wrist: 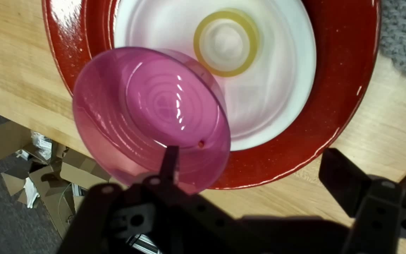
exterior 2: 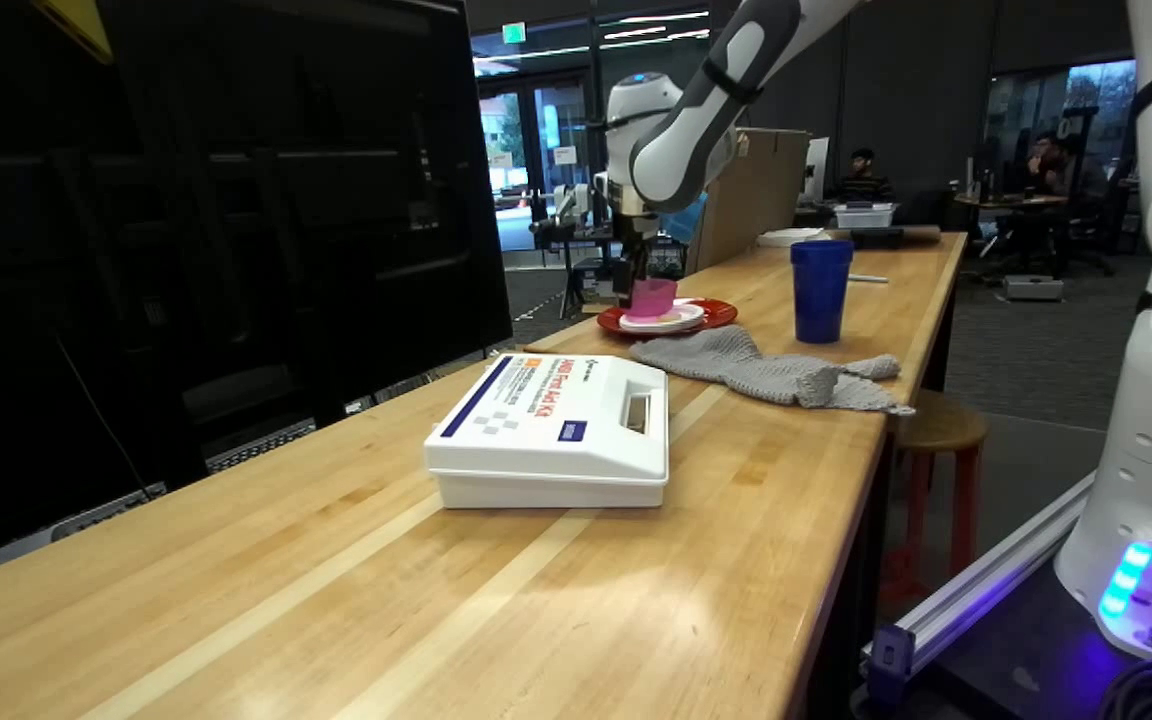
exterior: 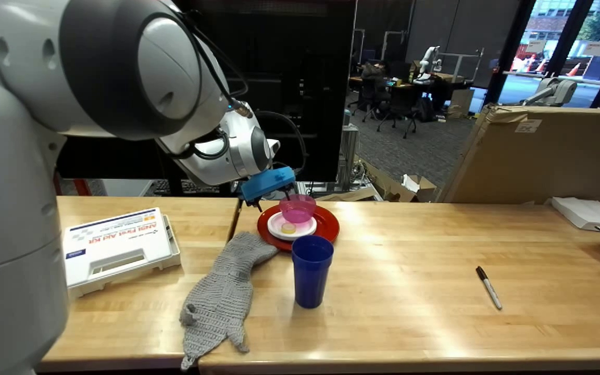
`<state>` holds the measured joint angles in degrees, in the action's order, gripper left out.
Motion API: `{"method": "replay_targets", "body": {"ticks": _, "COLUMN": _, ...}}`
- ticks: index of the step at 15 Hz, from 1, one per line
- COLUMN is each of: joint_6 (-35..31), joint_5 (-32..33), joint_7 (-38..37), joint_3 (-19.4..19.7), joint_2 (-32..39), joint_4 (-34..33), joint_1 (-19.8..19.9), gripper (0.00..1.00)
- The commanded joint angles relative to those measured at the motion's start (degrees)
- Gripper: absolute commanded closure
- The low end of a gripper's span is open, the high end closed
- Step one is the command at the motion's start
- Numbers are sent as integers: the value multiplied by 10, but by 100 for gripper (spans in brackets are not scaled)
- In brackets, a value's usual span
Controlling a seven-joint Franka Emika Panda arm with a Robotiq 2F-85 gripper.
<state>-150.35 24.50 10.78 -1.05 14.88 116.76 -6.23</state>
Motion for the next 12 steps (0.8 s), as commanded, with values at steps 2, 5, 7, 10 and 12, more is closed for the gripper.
{"method": "replay_targets", "body": {"ticks": 2, "joint_6": 6, "joint_5": -13, "joint_7": -3, "joint_3": -2, "joint_2": 6, "joint_4": -2, "joint_1": 6, "gripper": 0}}
{"method": "replay_targets", "body": {"ticks": 5, "joint_6": 4, "joint_5": -26, "joint_7": 1, "joint_3": -4, "joint_2": 12, "joint_4": 0, "joint_1": 10, "gripper": 0}}
{"method": "replay_targets", "body": {"ticks": 7, "joint_6": 2, "joint_5": -35, "joint_7": 3, "joint_3": -4, "joint_2": 15, "joint_4": 1, "joint_1": 12, "gripper": 27}}
{"method": "replay_targets", "body": {"ticks": 10, "joint_6": -1, "joint_5": -46, "joint_7": 1, "joint_3": -4, "joint_2": 17, "joint_4": 4, "joint_1": 14, "gripper": 48}}
{"method": "replay_targets", "body": {"ticks": 12, "joint_6": 0, "joint_5": -52, "joint_7": 1, "joint_3": -3, "joint_2": 17, "joint_4": 4, "joint_1": 15, "gripper": 66}}
